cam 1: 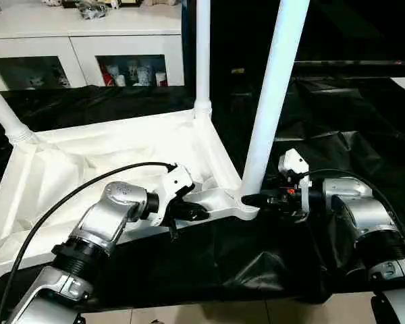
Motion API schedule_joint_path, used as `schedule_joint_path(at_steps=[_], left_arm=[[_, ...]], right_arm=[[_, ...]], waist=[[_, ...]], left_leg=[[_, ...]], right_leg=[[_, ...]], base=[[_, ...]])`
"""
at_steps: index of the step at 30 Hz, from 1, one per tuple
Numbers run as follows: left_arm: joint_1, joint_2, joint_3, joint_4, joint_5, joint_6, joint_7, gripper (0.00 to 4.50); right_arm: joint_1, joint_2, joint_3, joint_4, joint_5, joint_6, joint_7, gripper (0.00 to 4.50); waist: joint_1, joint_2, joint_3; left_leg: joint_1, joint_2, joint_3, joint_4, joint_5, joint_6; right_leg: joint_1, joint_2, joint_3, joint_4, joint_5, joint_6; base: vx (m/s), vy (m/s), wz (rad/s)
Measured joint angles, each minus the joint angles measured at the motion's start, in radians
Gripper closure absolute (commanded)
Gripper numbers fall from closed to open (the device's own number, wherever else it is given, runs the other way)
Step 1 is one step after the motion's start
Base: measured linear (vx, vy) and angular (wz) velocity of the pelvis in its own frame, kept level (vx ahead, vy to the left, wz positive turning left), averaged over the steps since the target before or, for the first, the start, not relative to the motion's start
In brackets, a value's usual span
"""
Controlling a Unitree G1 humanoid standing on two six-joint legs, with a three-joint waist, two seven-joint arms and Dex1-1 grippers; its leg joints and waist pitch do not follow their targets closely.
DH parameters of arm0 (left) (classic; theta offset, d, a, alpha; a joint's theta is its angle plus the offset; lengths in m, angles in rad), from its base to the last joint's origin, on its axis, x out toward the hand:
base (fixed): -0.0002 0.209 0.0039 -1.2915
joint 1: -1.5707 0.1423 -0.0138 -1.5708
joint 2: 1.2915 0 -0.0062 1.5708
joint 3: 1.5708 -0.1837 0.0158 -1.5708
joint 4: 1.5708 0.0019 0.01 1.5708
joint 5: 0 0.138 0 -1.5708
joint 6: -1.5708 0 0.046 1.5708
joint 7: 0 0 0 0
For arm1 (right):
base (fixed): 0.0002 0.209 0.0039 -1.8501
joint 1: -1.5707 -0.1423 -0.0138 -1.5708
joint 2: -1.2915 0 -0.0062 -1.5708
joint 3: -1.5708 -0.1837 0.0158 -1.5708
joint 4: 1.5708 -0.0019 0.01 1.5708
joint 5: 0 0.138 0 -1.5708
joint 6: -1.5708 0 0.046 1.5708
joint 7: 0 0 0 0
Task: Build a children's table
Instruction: Rotate leg to tighten
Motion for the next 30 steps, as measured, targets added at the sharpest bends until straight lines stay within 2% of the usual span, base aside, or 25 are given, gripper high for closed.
schedule_joint_path(at_steps=[4,8,14,17,21,23,24,27,30], left_arm=[[-0.001,-0.023,0.012,0.009,0.0,-0.001,0.021,4.5],[-0.025,-0.079,0.032,0.081,0.007,-0.018,0.118,4.5],[-0.079,-0.169,0.057,0.181,0.042,-0.024,0.306,4.5],[-0.096,-0.203,0.058,0.217,0.062,-0.044,0.358,4.5],[-0.098,-0.212,0.053,0.236,0.08,-0.059,0.374,4.5],[-0.098,-0.212,0.052,0.237,0.085,-0.066,0.371,4.5],[-0.098,-0.211,0.051,0.236,0.086,-0.067,0.369,4.5],[-0.098,-0.203,0.047,0.233,0.09,-0.068,0.354,4.5],[-0.099,-0.191,0.047,0.228,0.089,-0.068,0.327,4.5]], right_arm=[[0.014,0.006,-0.001,-0.015,0.0,-0.001,-0.014,2.48],[0.035,0.052,-0.039,-0.012,-0.013,-0.001,-0.174,2.49],[0.036,0.206,-0.115,0.031,-0.037,-0.006,-0.577,2.52],[0.036,0.283,-0.145,0.025,-0.04,0.014,-0.737,2.52],[0.036,0.319,-0.15,0.023,-0.054,0.018,-0.805,2.52],[0.037,0.325,-0.151,0.021,-0.063,0.008,-0.811,1.96],[0.037,0.325,-0.151,0.021,-0.064,0.008,-0.81,1.96],[0.045,0.326,-0.151,0.004,-0.054,0.01,-0.782,1.63],[0.047,0.313,-0.147,-0.009,-0.051,0.018,-0.735,1.36]], waist=[[0.003,0.0,0.0],[0.006,-0.001,-0.001],[-0.021,-0.001,0.001],[-0.036,0.001,0.0],[-0.054,0.009,0.005],[-0.061,0.018,0.009],[-0.064,0.018,0.01],[-0.068,0.019,0.011],[-0.069,0.019,0.011]], left_leg=[[0.001,0.0,0.0,0.0,0.0,0.0],[0.008,0.0,0.0,0.001,0.0,0.0],[0.018,-0.002,-0.004,-0.002,0.0,0.0],[0.019,-0.003,-0.014,-0.007,0.0,0.0],[0.025,-0.002,-0.02,-0.013,-0.001,0.0],[0.025,-0.002,-0.026,-0.015,-0.001,0.001],[0.025,-0.002,-0.026,-0.015,-0.001,0.001],[0.029,-0.004,-0.026,-0.016,-0.001,0.001],[0.03,-0.005,-0.026,-0.02,-0.001,0.001]], right_leg=[[0.001,0.0,0.0,0.0,0.0,0.0],[0.008,0.0,0.0,0.0,-0.002,0.003],[0.017,-0.001,-0.004,-0.012,-0.003,0.006],[0.024,-0.001,-0.016,-0.029,-0.004,0.006],[0.037,-0.002,-0.033,-0.059,-0.004,0.006],[0.051,-0.004,-0.046,-0.074,-0.004,0.007],[0.052,-0.005,-0.046,-0.073,-0.005,0.008],[0.049,-0.008,-0.047,-0.072,-0.005,0.008],[0.049,-0.017,-0.059,-0.072,-0.005,0.009]], base=[[0.0,0.0,0.0],[0.0,0.0,0.0],[0.0,0.0,0.0],[0.0,0.0,0.0],[0.0,0.0,0.0],[0.0,0.0,0.0],[0.0,0.0,0.0],[0.0,0.0,0.0],[0.0,0.0,0.0]])
